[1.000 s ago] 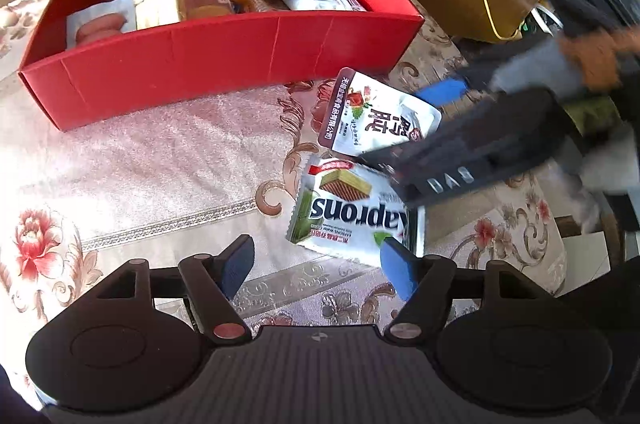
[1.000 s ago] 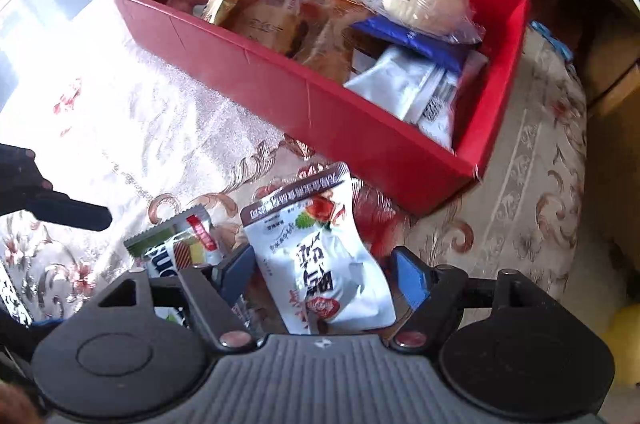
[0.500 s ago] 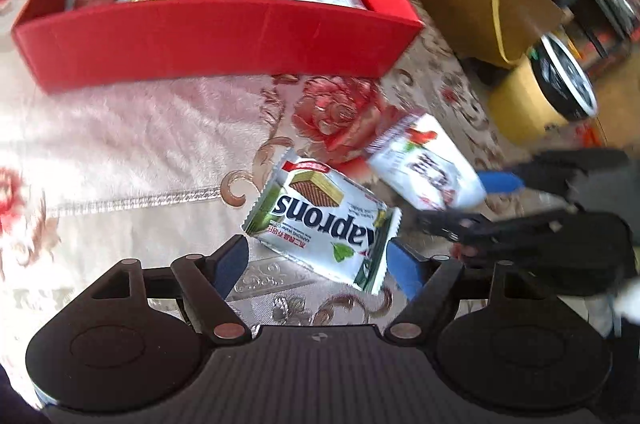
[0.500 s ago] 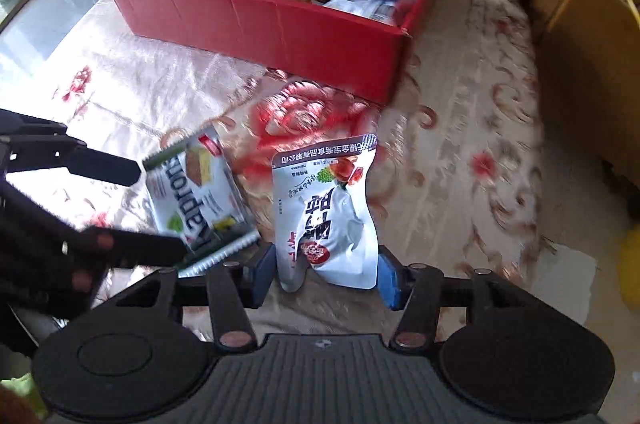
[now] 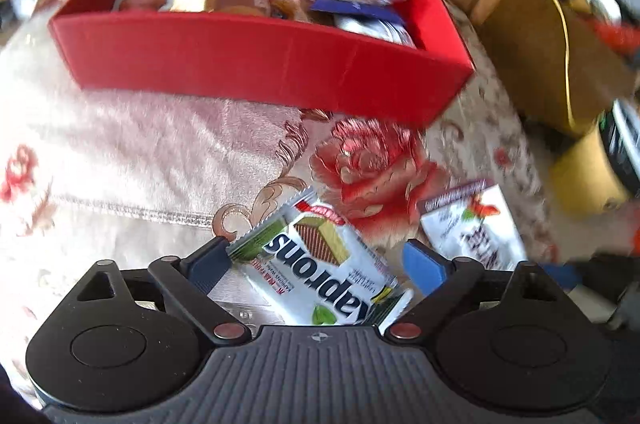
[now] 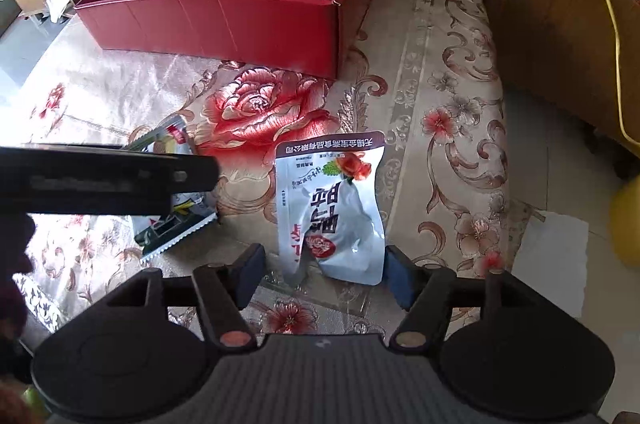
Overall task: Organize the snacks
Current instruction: 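Grasp the Kaprons wafer pack with the left gripper while the right grasps the white pouch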
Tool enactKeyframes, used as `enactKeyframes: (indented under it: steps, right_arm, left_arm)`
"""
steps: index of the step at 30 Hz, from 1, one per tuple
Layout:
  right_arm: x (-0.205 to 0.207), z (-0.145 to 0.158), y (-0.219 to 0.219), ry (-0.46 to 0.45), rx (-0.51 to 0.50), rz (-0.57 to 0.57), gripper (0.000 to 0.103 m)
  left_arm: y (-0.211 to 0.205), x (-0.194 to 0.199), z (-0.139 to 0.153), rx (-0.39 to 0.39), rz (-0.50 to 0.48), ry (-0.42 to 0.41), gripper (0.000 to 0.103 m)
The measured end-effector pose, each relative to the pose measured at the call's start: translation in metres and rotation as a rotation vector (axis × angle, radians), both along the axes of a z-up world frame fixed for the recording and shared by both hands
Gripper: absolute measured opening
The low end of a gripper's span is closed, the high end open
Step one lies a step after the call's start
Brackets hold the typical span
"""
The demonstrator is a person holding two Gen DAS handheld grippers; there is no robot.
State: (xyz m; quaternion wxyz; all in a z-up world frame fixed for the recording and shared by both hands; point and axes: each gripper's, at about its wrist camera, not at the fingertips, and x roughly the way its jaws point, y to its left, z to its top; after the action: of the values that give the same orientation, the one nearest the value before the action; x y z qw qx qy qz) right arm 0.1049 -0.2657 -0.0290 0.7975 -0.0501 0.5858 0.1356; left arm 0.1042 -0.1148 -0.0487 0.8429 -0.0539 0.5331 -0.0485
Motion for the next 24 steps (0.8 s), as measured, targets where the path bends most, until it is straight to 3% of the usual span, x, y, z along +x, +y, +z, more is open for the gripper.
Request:
enactKeyframes:
  steps: [3,11,17,24]
  right_arm:
    - [-0.002,0.002,-0.007,-0.006,0.008,-0.015,0.062]
    - [-0.001,0.005,-0.011,-0.022,0.033,-0.022,0.062]
    - [0.009,0.001,0.004,-0.038,0.005,-0.003,0.062]
    - [0.014,-0.004,0.024,-0.076,-0.065,0.029,0.072]
  left_arm:
    - [0.002,-0.007,0.0,0.042,-0.077,-0.014,0.084]
    - [0.021,-0.024,0.008,0.17,-0.25,0.035,0.084]
    - [0.038,-0.024,0.002,0.106,-0.183,0.024,0.089]
    - [0.024,-0.037,-0.008,0.168,-0.233,-0.021,0.103]
